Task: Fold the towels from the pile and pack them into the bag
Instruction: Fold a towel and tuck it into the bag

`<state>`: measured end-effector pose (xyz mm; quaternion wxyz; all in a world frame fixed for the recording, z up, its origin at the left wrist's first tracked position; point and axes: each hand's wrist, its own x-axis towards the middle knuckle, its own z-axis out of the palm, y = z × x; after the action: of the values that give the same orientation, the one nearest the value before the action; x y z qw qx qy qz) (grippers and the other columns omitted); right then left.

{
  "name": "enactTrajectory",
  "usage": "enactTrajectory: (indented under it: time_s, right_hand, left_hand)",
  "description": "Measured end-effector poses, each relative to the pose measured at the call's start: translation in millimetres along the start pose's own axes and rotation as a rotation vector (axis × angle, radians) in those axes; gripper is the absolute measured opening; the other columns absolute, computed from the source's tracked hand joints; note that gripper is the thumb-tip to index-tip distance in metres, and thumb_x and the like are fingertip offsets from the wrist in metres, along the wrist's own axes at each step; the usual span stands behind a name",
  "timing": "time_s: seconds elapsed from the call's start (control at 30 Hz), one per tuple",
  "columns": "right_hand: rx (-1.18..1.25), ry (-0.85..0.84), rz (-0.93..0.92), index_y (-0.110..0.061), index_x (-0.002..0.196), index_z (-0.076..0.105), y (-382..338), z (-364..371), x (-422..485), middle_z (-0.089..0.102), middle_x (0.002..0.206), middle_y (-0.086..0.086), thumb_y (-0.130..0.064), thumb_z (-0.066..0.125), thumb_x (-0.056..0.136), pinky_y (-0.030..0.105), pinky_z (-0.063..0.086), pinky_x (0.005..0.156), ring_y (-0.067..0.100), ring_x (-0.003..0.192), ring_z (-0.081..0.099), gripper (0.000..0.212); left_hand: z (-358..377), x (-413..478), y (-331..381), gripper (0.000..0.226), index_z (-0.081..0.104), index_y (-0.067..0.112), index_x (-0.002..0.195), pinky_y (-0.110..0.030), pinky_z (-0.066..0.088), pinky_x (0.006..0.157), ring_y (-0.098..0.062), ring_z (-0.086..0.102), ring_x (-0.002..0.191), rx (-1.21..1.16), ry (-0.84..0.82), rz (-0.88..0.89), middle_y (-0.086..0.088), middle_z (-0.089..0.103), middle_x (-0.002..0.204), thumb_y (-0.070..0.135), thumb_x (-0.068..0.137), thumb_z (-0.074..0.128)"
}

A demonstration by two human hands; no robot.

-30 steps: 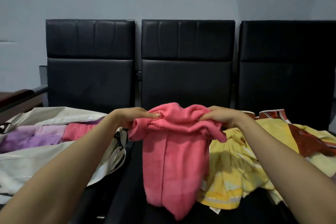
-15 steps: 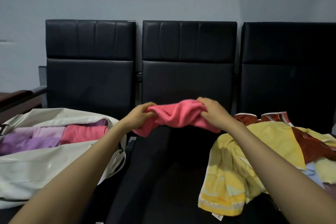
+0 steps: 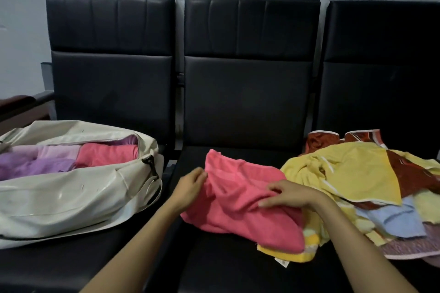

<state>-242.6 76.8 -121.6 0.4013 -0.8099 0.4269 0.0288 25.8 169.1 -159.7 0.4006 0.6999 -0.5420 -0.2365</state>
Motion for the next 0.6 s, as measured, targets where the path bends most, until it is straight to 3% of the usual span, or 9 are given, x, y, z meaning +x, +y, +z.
enactTrajectory:
  time_s: [0.07, 0.17, 0.27, 0.33, 0.43, 0.5, 0.57, 0.6]
  right_hand:
    - [0.095, 0.103, -0.044, -0.020, 0.077, 0.056, 6.3, -2.8, -0.2, 0.055, 0.078, -0.006, -0.042, 0.076, 0.079, 0.026, 0.040, 0.068, 0.009, 0.076, 0.053, 0.030]
    - [0.179, 0.390, -0.120, -0.011, 0.081, 0.059, 19.0, -6.0, 6.6, 0.059, 0.081, 0.002, -0.020, 0.072, 0.084, 0.031, 0.043, 0.073, 0.021, 0.081, 0.058, 0.016]
    - [0.214, 0.586, -0.128, -0.014, 0.087, 0.062, 26.6, -5.7, 11.7, 0.063, 0.087, 0.001, -0.019, 0.064, 0.090, 0.031, 0.043, 0.074, 0.020, 0.086, 0.060, 0.006]
    - [0.241, 0.527, -0.120, -0.014, 0.086, 0.061, 26.0, -0.3, 12.1, 0.060, 0.084, -0.001, -0.019, 0.064, 0.091, 0.028, 0.041, 0.069, 0.016, 0.080, 0.057, 0.007]
    - [0.237, 0.387, -0.149, -0.015, 0.077, 0.052, 22.7, 4.8, 8.5, 0.052, 0.077, -0.002, -0.001, 0.065, 0.082, 0.026, 0.038, 0.064, 0.012, 0.073, 0.049, 0.021]
    - [0.232, 0.261, -0.172, -0.016, 0.076, 0.047, 21.4, 2.2, 3.8, 0.049, 0.076, -0.002, 0.001, 0.068, 0.078, 0.027, 0.037, 0.061, 0.013, 0.069, 0.046, 0.027]
    - [0.239, 0.144, -0.169, -0.018, 0.081, 0.050, 16.8, -0.8, -2.1, 0.051, 0.079, -0.004, -0.013, 0.079, 0.075, 0.024, 0.039, 0.059, 0.011, 0.070, 0.049, 0.030]
    - [0.237, 0.113, -0.172, -0.020, 0.084, 0.053, 13.8, -1.5, -4.3, 0.054, 0.081, -0.007, -0.023, 0.082, 0.074, 0.022, 0.041, 0.062, 0.009, 0.073, 0.052, 0.031]
  left_hand:
    - [-4.4, 0.6, 5.2, 0.025, 0.049, 0.012, 0.080, -0.029, 0.035, 0.066, -0.006, 0.052, 0.068, -0.038, 0.115, 0.006, 0.001, 0.058, 0.073, 0.023, 0.102, 0.041]
    - [-9.6, 1.4, -1.3, 0.028, 0.053, 0.006, 0.088, -0.032, 0.039, 0.072, -0.016, 0.057, 0.075, 0.039, 0.194, 0.007, -0.006, 0.063, 0.082, 0.025, 0.102, 0.039]
    - [-12.3, 7.9, -22.7, 0.025, 0.057, 0.005, 0.090, -0.039, 0.044, 0.079, -0.029, 0.060, 0.090, 0.261, 0.175, -0.040, -0.011, 0.066, 0.094, 0.024, 0.100, 0.043]
    - [-7.6, 8.7, -34.4, 0.018, 0.059, 0.010, 0.090, -0.041, 0.046, 0.083, -0.032, 0.061, 0.097, 0.384, 0.067, -0.058, -0.012, 0.066, 0.099, 0.024, 0.096, 0.050]
    - [3.9, 1.9, -29.7, 0.022, 0.054, 0.022, 0.098, -0.040, 0.049, 0.085, -0.023, 0.062, 0.094, 0.337, -0.119, -0.109, -0.001, 0.065, 0.099, 0.042, 0.091, 0.057]
    - [6.4, 0.2, -19.7, 0.046, 0.054, 0.022, 0.114, -0.037, 0.045, 0.091, -0.018, 0.057, 0.101, 0.407, -0.180, -0.070, 0.003, 0.060, 0.106, 0.054, 0.081, 0.061]
    - [5.4, -1.2, -9.8, 0.077, 0.054, 0.021, 0.126, -0.034, 0.040, 0.096, -0.015, 0.046, 0.107, 0.499, -0.181, 0.067, 0.006, 0.050, 0.106, 0.067, 0.065, 0.052]
    - [6.8, -2.7, -3.3, 0.083, 0.054, 0.021, 0.129, -0.032, 0.039, 0.098, -0.011, 0.043, 0.107, 0.461, -0.187, 0.154, 0.008, 0.047, 0.107, 0.070, 0.062, 0.047]
